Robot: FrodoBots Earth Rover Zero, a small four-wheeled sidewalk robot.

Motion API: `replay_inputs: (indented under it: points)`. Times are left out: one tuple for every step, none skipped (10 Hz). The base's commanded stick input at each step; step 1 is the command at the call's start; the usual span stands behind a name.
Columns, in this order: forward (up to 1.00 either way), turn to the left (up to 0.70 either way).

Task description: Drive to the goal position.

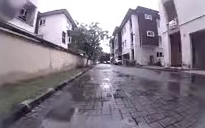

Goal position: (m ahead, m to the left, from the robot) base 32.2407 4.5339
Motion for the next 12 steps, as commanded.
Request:
replay_inputs:
  points:
    - [0.70, 0.00]
    - [0.70, 0.00]
    - [0.70, 0.00]
    - [0.70, 0.00]
    - [0.70, 0.00]
    - [0.70, 0.00]
    - [0.70, 0.00]
    - [0.70, 0.00]
    - [0.70, 0.00]
    - [0.70, -0.16]
    - [0.70, -0.31]
    - [0.70, -0.35]
